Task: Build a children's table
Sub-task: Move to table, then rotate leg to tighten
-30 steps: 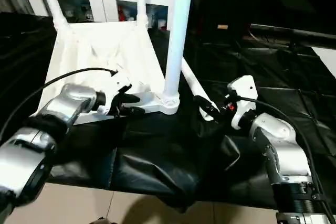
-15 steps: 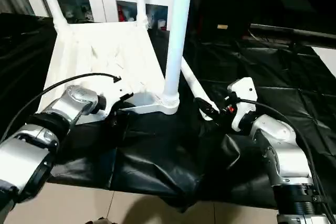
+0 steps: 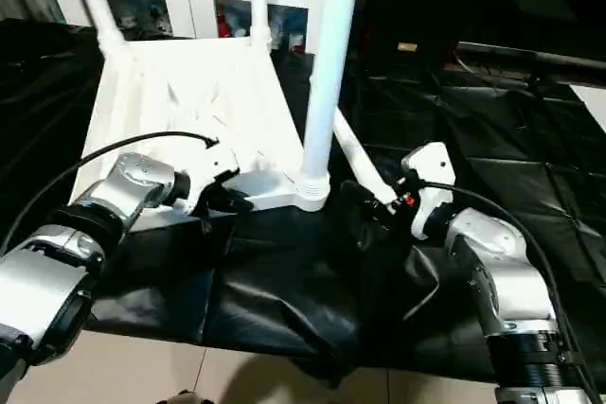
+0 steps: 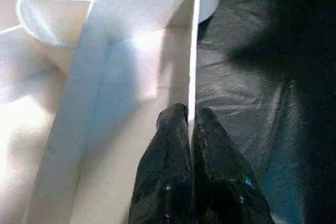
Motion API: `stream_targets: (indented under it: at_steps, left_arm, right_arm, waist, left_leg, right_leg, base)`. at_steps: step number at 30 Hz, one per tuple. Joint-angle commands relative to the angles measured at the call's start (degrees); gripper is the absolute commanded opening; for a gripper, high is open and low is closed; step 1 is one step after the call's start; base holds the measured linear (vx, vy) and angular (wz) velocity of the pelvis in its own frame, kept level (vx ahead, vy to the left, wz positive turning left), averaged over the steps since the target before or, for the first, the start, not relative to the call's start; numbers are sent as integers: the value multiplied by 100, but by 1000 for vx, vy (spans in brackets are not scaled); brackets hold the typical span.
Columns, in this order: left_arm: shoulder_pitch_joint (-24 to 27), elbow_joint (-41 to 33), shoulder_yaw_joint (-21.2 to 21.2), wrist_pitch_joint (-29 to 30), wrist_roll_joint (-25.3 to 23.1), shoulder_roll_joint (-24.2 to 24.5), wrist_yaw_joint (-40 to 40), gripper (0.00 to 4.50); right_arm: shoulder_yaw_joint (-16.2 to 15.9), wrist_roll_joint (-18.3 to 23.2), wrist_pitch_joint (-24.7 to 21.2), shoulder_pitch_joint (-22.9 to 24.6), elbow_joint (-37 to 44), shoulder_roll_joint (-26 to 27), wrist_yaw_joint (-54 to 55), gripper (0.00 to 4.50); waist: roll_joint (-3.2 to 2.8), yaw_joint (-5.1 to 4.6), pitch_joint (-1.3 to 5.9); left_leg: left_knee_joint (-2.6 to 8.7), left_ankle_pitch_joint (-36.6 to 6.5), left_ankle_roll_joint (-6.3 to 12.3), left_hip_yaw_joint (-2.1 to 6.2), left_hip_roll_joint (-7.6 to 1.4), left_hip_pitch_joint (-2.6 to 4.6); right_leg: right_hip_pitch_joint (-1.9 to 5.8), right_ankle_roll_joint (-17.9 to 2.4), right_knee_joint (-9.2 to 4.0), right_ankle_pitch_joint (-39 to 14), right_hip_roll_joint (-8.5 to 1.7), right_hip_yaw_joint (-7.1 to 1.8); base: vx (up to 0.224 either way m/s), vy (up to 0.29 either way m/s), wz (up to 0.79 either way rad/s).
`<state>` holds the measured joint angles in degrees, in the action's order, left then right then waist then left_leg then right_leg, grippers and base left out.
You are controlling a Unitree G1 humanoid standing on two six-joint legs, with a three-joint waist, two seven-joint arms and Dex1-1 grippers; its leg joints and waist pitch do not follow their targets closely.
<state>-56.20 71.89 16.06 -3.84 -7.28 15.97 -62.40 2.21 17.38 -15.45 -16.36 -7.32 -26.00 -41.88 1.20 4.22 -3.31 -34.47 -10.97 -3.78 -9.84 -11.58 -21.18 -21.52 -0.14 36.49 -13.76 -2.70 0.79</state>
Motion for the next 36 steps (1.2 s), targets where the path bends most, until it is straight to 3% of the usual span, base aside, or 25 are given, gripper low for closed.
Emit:
stream_targets:
  at_steps: [1, 7, 10, 11, 12, 13, 16, 17, 20, 24, 36]
  left_arm:
    - [91, 83, 8, 21, -53, 27, -129, 2]
    - [336, -48, 136, -177, -163, 128, -514, 2]
    - [739, -514, 132, -536, -72, 279, -725, 0]
    - [775, -561, 127, -553, -61, 289, -732, 0]
    - [894, -728, 112, -581, -19, 319, -742, 0]
    - [972, -849, 92, -583, 13, 330, -754, 0]
    - [1176, -1196, 24, -529, 139, 347, -840, 0]
    - [1403, -1616, 21, -475, 215, 396, -947, 0]
    - [1718, -2236, 65, -397, 289, 489, -1081, 0]
    - [2138, -3103, 161, -164, 341, 661, -1232, 0]
    - [2665, -4223, 164, 438, 385, 877, -1319, 0]
  right_arm:
    - [11, -11, 54, -36, 113, -24, -53, 369]
    - [-18, 88, 107, 85, 260, -54, -276, 369]
    - [-97, 421, -30, 396, 540, -201, -839, 408]
    - [-113, 434, -36, 426, 561, -214, -878, 415]
    - [-196, 453, -51, 513, 615, -256, -1011, 415]
    - [-260, 442, -35, 564, 641, -285, -1096, 433]
    - [-381, 414, -6, 641, 669, -314, -1238, 448]
    - [-504, 214, 181, 644, 611, -305, -1228, 448]
    - [-618, -108, 522, 575, 460, -238, -1074, 448]
    - [-777, -199, 630, 470, 316, -153, -1161, 448]
    - [-1075, -536, 1002, 263, -88, -138, -1307, 448]
  waist:
    - [17, 28, 426]
    - [0, 24, 408]
    - [43, 52, 396]
    - [29, 60, 394]
    - [33, 62, 398]
    - [77, 55, 384]
    - [57, 42, 364]
    - [91, 42, 373]
    - [67, 31, 367]
    - [61, 18, 358]
    - [76, 21, 368]
  left_leg:
    - [323, -216, 440, 31, -130, 76]
    - [349, -415, 365, 37, -158, 95]
    - [359, -478, 436, 37, -173, 84]
    - [360, -484, 454, 35, -183, 88]
    - [362, -507, 465, 29, -175, 93]
    - [363, -529, 476, 16, -173, 87]
    - [384, -612, 418, 18, -182, 78]
    - [384, -652, 383, 12, -195, 98]
    - [396, -622, 340, 2, -204, 88]
    - [404, -585, 391, -18, -198, 89]
    - [387, -508, 429, -51, -181, 72]
  right_leg:
    - [350, -1746, -314, 1496, -462, -191]
    - [336, -1741, -342, 1193, -472, -199]
    - [352, -1720, -346, 1152, -483, -202]
    - [343, -1705, -345, 1141, -488, -203]
    - [325, -1668, -356, 952, -486, -192]
    - [316, -1651, -376, 859, -478, -194]
    - [282, -1554, -405, 349, -495, -191]
    - [269, -1517, -413, 185, -500, -189]
    - [226, -1425, -410, 8, -501, -188]
    - [198, -1360, -411, 5, -482, -183]
    - [182, -1242, -399, 25, -467, -195]
  base:
    - [0, 0, 0]
    - [0, 0, 0]
    - [0, 0, 0]
    - [0, 0, 0]
    - [0, 0, 0]
    - [0, 0, 0]
    - [0, 0, 0]
    - [0, 0, 0]
    - [0, 0, 0]
    - [0, 0, 0]
    - [0, 0, 0]
